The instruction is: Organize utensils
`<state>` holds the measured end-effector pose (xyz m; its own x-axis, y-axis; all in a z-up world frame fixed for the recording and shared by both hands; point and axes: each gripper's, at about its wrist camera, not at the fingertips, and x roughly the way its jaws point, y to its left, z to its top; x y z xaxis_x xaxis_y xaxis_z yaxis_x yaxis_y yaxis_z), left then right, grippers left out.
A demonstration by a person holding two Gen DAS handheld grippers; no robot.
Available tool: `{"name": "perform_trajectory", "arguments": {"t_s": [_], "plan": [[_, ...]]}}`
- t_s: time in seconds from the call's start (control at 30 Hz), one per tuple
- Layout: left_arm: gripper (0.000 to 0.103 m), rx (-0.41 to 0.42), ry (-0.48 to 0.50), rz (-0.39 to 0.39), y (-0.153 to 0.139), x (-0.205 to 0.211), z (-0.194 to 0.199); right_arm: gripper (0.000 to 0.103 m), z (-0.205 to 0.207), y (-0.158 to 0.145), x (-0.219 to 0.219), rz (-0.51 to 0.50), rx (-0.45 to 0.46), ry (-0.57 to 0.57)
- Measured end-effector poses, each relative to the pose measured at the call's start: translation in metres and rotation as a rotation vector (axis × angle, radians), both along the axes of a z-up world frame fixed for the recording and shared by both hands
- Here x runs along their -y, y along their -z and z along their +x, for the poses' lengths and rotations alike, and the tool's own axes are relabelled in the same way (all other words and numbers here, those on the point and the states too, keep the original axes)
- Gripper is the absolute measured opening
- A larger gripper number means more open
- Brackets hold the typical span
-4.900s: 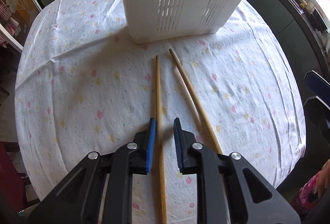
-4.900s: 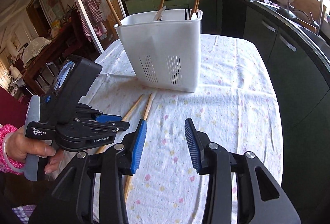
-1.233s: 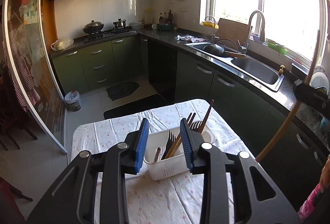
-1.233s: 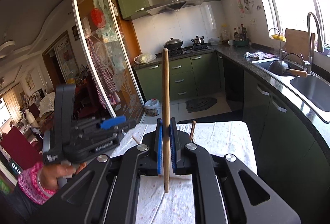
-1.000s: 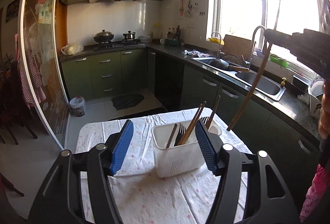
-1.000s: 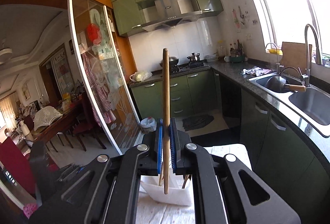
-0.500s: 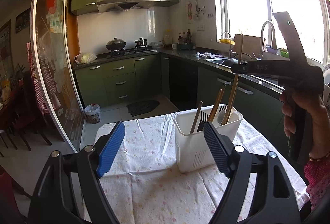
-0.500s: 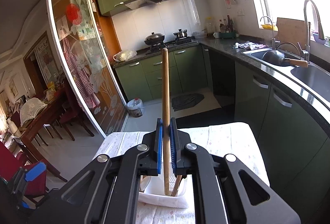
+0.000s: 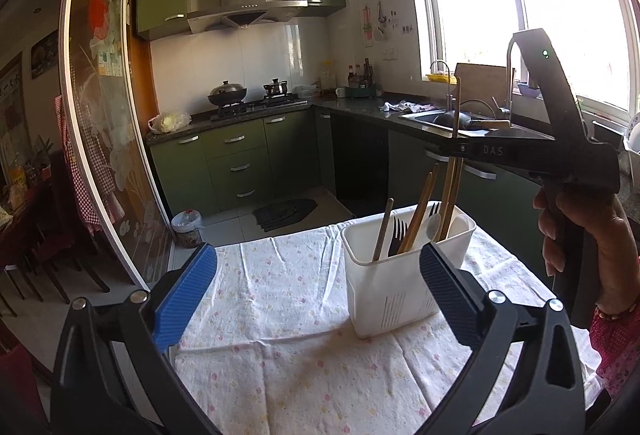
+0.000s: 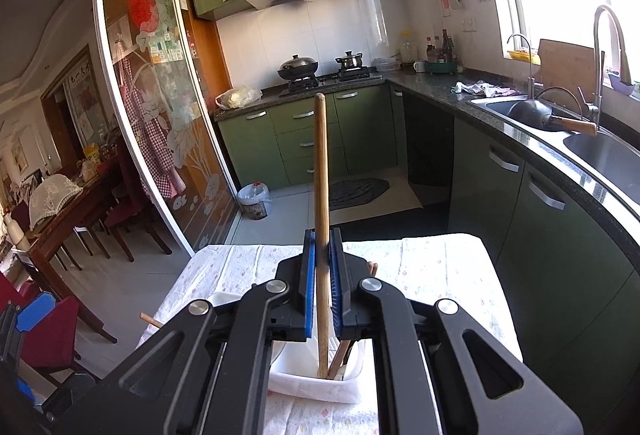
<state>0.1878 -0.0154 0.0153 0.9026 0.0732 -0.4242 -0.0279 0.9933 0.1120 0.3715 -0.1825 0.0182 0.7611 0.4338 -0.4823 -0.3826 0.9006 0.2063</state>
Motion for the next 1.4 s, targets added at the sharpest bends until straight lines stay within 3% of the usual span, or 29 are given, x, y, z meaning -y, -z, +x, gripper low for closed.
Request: {"name": "perform_trajectory", "arguments": {"t_s": [0.13, 0.17, 0.23, 0.4, 0.6, 0.83, 1.0, 1.13, 1.23, 1.4], "plan": [[0.096, -0.059, 0.022, -0.056, 0.001, -0.006, 0.005, 0.012, -0.003, 0.005, -0.003, -0.015, -0.003, -0.005], [0.096, -0.065, 0.022, -0.071, 0.002, -0.007, 0.005, 0.016, -0.004, 0.005, -0.003, -0.016, -0.003, -0.008], [0.096, -0.062, 0.01, -0.082, 0.002, -0.009, 0.005, 0.036, -0.006, 0.005, -0.003, -0.014, 0.003, -0.008], [0.096, -0.004, -0.007, -0.105, -0.005, -0.016, -0.004, 0.041, -0.026, -0.006, 0.013, 0.044, 0.032, -0.005], [0.096, 0.034, -0.004, -0.141, -0.009, -0.02, -0.012, 0.059, -0.087, -0.008, 0.039, 0.11, 0.087, -0.024], [0.096, 0.071, -0.02, -0.118, -0.005, -0.016, -0.031, 0.099, -0.183, 0.017, 0.082, 0.165, 0.152, -0.016], [0.096, 0.108, -0.021, -0.105, -0.002, -0.009, -0.061, 0.099, -0.241, 0.032, 0.112, 0.15, 0.169, 0.024], [0.096, 0.117, -0.021, -0.085, 0.001, 0.0, -0.087, 0.099, -0.286, 0.043, 0.122, 0.081, 0.192, 0.046], [0.096, 0.11, -0.033, -0.055, 0.006, 0.009, -0.108, 0.099, -0.315, 0.05, 0.131, 0.04, 0.199, 0.059], [0.096, 0.091, -0.025, -0.072, 0.012, 0.013, -0.145, 0.099, -0.355, 0.055, 0.147, 0.023, 0.205, 0.071]]}}
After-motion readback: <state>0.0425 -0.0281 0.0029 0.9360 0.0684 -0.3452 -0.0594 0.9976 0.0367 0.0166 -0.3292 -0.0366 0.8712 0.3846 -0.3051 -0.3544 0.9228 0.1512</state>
